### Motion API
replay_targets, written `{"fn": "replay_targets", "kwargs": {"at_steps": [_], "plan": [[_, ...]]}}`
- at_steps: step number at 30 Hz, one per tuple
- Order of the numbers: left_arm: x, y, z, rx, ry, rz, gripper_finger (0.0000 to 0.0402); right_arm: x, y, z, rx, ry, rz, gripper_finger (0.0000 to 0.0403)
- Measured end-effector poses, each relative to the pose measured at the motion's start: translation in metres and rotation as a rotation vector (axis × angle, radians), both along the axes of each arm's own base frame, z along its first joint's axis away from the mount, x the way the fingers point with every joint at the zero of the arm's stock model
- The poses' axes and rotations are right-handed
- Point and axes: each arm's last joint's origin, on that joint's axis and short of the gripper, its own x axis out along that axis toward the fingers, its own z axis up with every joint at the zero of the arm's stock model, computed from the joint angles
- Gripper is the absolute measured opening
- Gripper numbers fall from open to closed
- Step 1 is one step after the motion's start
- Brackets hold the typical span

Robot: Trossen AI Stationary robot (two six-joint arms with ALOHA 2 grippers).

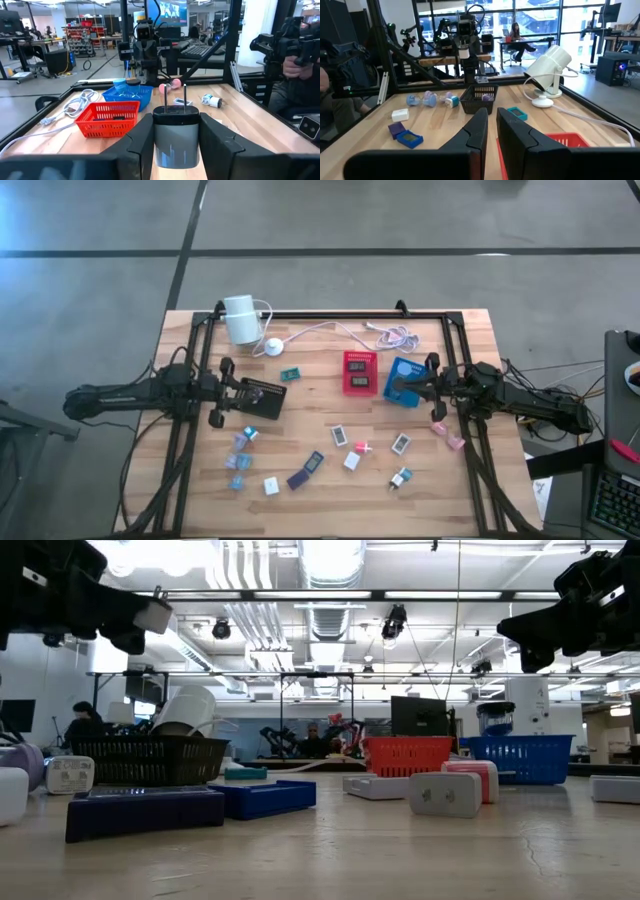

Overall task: Pick & Place Office items
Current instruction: Put the top black-white charger adaptor into the black bin

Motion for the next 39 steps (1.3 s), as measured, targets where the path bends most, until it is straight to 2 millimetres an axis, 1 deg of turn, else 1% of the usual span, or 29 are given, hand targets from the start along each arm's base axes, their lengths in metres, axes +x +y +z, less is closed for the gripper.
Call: {"fn": "replay_targets", "kwargs": {"at_steps": [7,11,15,18,22,27,30,34,39], "plan": [[0.001,0.000,-0.015,-0.020,0.007,0.002,0.0124,0.000,0.000,0.000,0.000,0.000,0.000,0.0038],[0.001,0.000,-0.018,-0.027,0.008,0.005,0.0124,0.000,0.000,0.000,0.000,0.000,0.000,0.0038],[0.001,0.001,-0.018,-0.042,0.004,0.041,0.0124,0.000,0.000,0.000,-0.001,0.000,0.000,0.0038],[0.002,0.003,-0.015,-0.099,0.000,0.100,0.0124,0.000,0.000,0.000,-0.003,0.000,-0.002,0.0038],[0.001,0.004,0.000,-0.135,0.036,0.123,0.0124,0.000,0.000,0.000,-0.001,-0.001,-0.015,0.0038],[0.005,0.007,0.021,-0.174,0.222,0.239,0.0124,0.000,-0.001,0.000,-0.001,-0.002,-0.025,0.0038],[0.013,0.009,0.026,-0.207,0.369,0.319,0.0124,0.000,-0.001,0.000,-0.001,-0.005,-0.025,0.0038],[0.032,0.012,0.024,-0.234,0.550,0.379,0.0124,0.000,-0.001,0.000,0.000,-0.005,-0.025,0.0038],[0.058,0.014,0.012,-0.213,0.721,0.394,0.0124,0.000,-0.001,0.000,0.001,-0.002,-0.025,0.0038]]}}
